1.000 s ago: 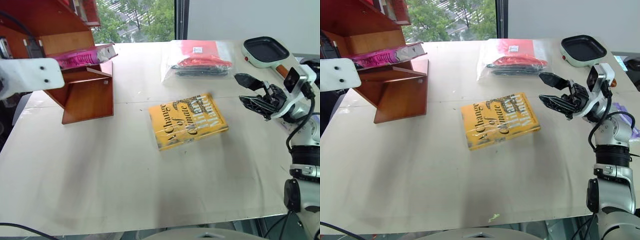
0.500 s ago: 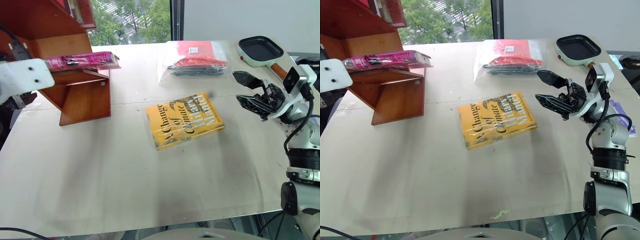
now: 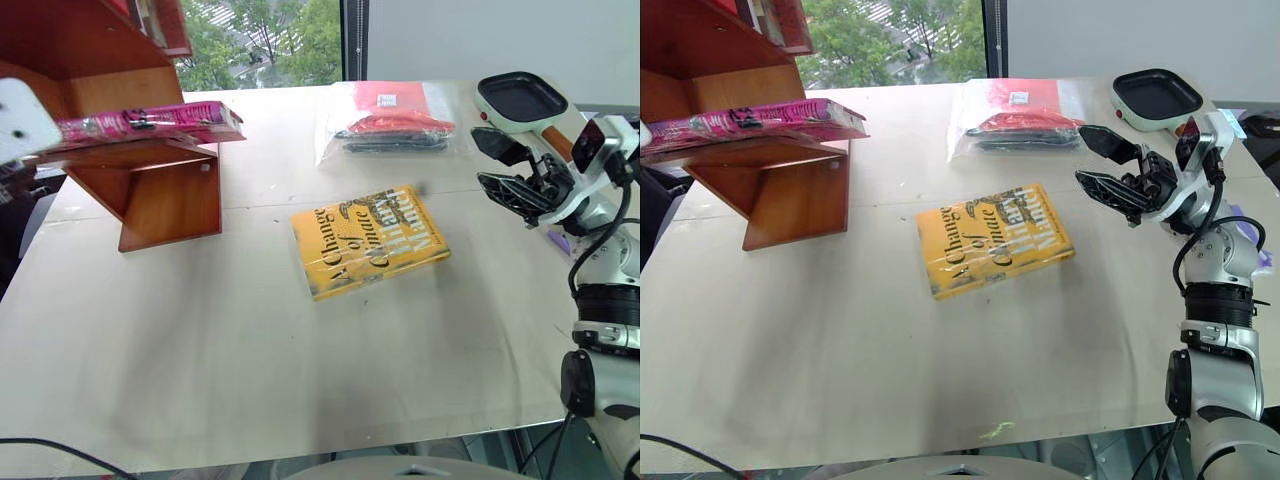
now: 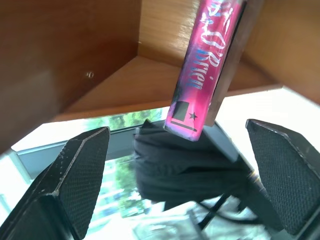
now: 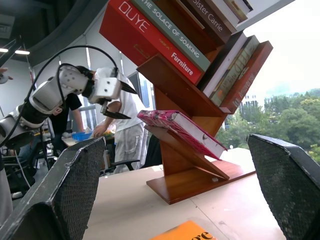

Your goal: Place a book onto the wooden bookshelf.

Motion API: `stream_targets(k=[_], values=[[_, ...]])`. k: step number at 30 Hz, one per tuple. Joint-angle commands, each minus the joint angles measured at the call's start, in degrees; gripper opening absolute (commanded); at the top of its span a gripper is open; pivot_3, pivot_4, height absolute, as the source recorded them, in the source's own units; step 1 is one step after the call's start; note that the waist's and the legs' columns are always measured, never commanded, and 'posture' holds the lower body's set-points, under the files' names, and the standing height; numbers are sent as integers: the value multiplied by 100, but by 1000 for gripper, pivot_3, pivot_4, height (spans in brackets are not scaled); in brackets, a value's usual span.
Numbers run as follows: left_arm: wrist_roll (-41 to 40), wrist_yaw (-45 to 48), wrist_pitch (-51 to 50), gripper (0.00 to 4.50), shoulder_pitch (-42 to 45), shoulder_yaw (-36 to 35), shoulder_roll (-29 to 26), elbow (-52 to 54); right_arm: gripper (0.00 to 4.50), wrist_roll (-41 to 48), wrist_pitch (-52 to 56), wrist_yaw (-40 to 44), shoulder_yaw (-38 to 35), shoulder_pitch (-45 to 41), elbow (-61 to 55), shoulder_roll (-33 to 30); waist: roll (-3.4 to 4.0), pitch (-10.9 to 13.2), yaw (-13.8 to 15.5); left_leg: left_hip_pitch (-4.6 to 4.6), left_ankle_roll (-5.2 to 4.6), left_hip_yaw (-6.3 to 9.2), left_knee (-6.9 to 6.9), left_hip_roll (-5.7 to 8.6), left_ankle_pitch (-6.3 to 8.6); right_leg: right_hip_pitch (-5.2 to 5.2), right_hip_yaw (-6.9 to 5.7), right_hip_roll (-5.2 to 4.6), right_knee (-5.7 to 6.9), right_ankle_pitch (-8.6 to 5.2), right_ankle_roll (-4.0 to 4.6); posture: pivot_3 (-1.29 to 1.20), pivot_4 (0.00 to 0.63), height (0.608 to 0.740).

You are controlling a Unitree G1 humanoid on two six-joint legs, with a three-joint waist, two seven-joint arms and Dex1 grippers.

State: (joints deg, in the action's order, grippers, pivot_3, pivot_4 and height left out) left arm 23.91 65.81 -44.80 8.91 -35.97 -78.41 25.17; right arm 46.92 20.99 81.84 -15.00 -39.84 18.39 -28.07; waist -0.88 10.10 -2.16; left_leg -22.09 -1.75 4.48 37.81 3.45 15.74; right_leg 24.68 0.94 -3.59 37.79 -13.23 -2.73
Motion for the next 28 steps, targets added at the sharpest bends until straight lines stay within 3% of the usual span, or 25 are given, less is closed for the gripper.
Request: stream_targets(k=[1,4,8,10,12,13,16,19,21,24,28], values=[[-31,257,-342,4481,117,-740,-59,198,4500,-47,-109,138,-103,-212,68,-147,-3,-2,-1,0,0,1,2,0,0,0,0,0,0,0,0,0,150,735],[-288,572,-755,4481,205,-1155,25,357,4500,-118,-106,209,-112,-303,255,-231,-3,-2,-7,0,0,-5,4,1,0,0,0,-1,0,0,0,0,150,735],[-2071,331,-2653,4481,2178,-704,1075,1293,4500,-268,-126,278,-122,-223,448,-432,-7,-5,61,0,1,12,23,-2,1,-16,-9,-1,0,0,0,0,150,735],[-2771,268,-3467,4481,2615,-573,2416,2142,4500,-446,-252,206,-119,28,393,-521,-5,-10,87,-7,2,19,54,-3,0,-24,-14,3,11,1,-2,0,150,735],[-3257,-27,-3527,4481,2275,-456,4141,2991,4500,-787,-518,-46,-81,568,165,-591,54,-60,182,2,2,15,60,4,0,-43,-19,2,7,10,-16,0,150,735],[-3348,-215,-3485,4481,1998,-424,4789,3229,4500,-940,-656,-229,-81,823,30,-609,42,-58,187,31,-13,16,74,11,10,-88,-31,-3,-9,13,-28,0,150,735],[-3379,-806,-2404,4481,371,177,5966,3326,4500,-1481,-1099,-781,-98,1798,-426,-682,-13,-61,134,11,-14,25,88,2,11,-84,-13,-1,-20,21,-26,0,150,735],[-3228,-1185,-1002,4481,-1098,939,6439,2836,4500,-2153,-1605,-1438,-56,2667,-713,-752,-3,-66,132,10,-14,7,91,-1,18,-66,5,1,-27,21,-26,0,150,735],[-3053,-1443,-238,4481,-1884,1368,6472,2360,4500,-2339,-1936,-1787,-150,3070,-815,-663,16,-72,138,40,-12,-12,61,-1,18,-80,24,-3,-24,20,-23,0,150,735],[-3148,-1715,530,4481,-2470,1623,6571,1881,4500,-2529,-2407,-2051,-180,3430,-817,-624,16,-72,157,64,-37,-11,56,-9,30,-101,20,3,-27,26,-8,0,150,735],[-3074,-1783,1535,4481,-2923,1837,6258,1276,4500,-2675,-2686,-2351,-166,3659,-728,-628,12,-70,161,117,-39,-15,61,-26,27,-156,3,6,-30,12,8,0,150,735]])
